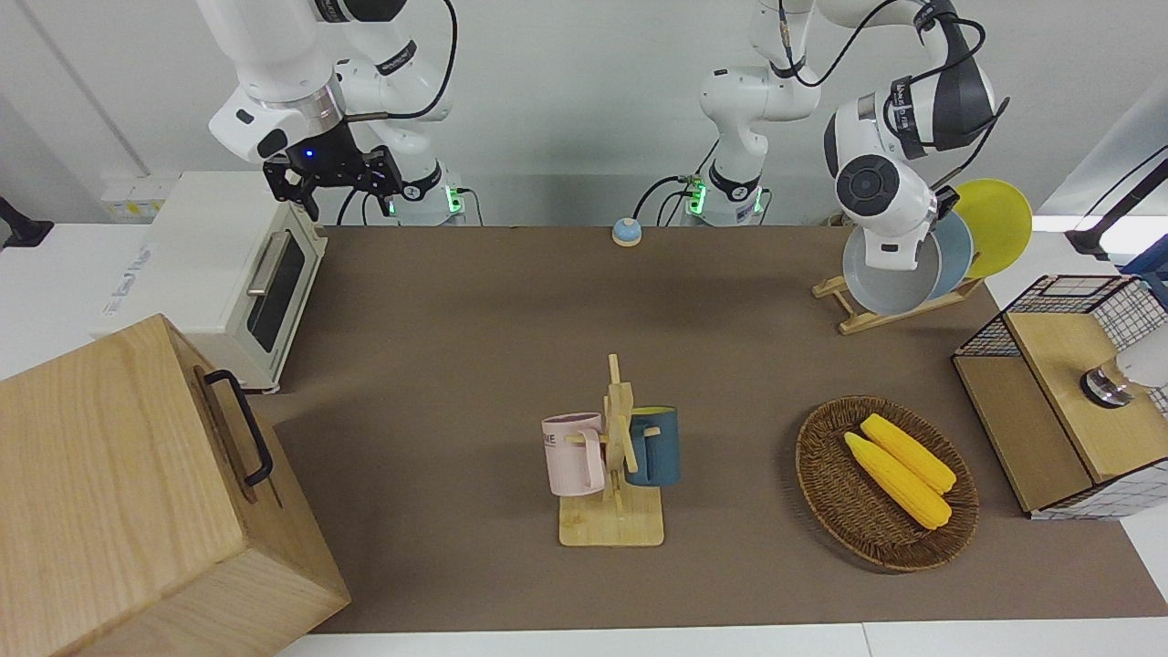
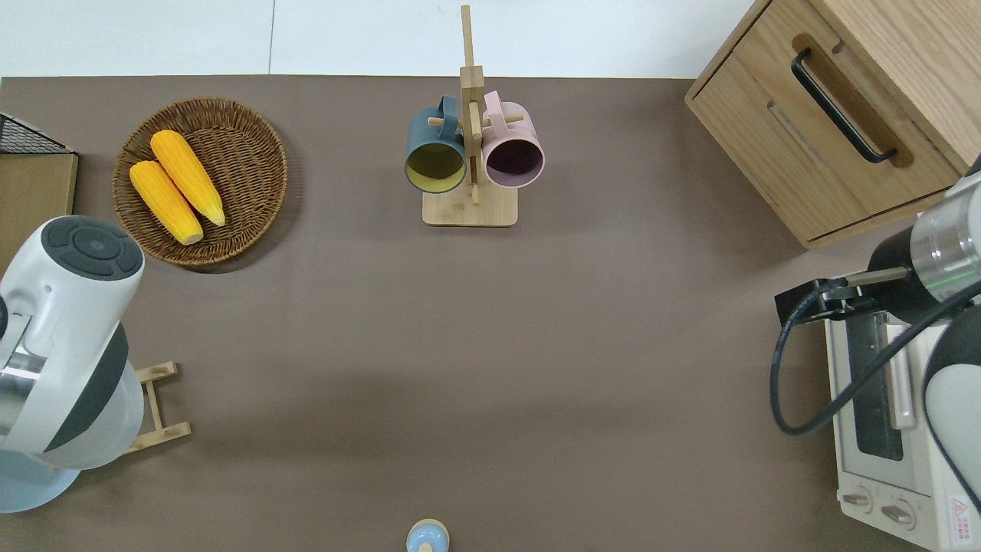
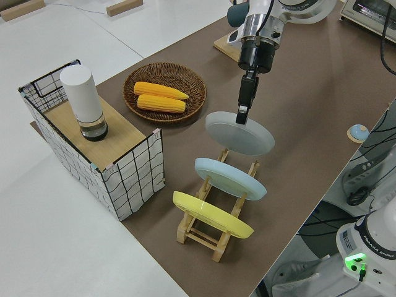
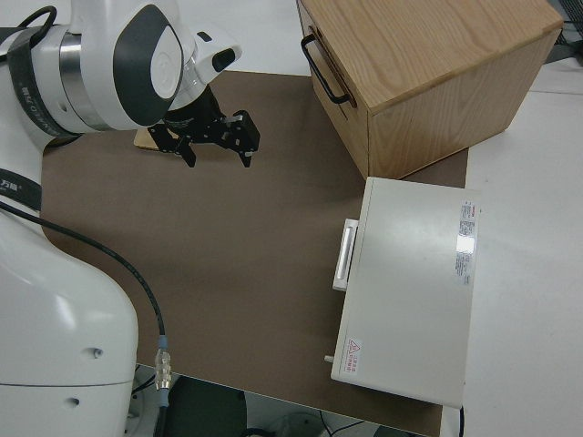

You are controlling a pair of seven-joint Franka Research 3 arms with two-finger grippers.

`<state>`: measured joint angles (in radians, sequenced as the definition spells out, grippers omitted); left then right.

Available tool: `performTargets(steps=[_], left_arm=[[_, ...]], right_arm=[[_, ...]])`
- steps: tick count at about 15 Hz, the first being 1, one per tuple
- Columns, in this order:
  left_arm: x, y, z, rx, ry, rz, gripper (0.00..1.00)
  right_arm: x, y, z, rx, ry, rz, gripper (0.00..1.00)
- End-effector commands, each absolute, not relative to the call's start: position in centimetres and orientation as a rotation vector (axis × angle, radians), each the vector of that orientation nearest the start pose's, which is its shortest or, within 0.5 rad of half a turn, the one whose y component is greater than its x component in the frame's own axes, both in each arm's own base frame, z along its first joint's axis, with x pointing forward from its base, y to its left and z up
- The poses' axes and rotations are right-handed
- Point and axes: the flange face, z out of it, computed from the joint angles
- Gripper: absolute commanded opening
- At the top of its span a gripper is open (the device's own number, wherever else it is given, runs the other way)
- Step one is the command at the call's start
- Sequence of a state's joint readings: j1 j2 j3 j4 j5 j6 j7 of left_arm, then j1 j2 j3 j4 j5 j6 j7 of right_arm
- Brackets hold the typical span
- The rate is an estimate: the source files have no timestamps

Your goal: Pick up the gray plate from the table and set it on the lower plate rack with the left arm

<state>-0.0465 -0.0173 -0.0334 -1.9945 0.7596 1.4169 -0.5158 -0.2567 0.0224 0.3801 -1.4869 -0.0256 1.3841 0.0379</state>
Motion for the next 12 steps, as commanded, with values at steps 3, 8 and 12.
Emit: performTargets(steps=[3, 8, 12], left_arm=[[49.3, 3.7, 44.5, -2.126, -0.413, 0.344, 0.00], [49.6, 1.8, 42.2, -2.109, -0.372, 0.356, 0.00], [49.5, 1.1, 40.8, -2.079, -0.377, 0.371, 0.00]], right_arm=[[53.6, 5.9, 64.1, -3.169, -0.105, 0.196, 0.983], [53.6, 5.9, 64.1, -3.169, -0.105, 0.196, 0.983], [53.6, 5.9, 64.1, -3.169, -0.105, 0.196, 0.983]])
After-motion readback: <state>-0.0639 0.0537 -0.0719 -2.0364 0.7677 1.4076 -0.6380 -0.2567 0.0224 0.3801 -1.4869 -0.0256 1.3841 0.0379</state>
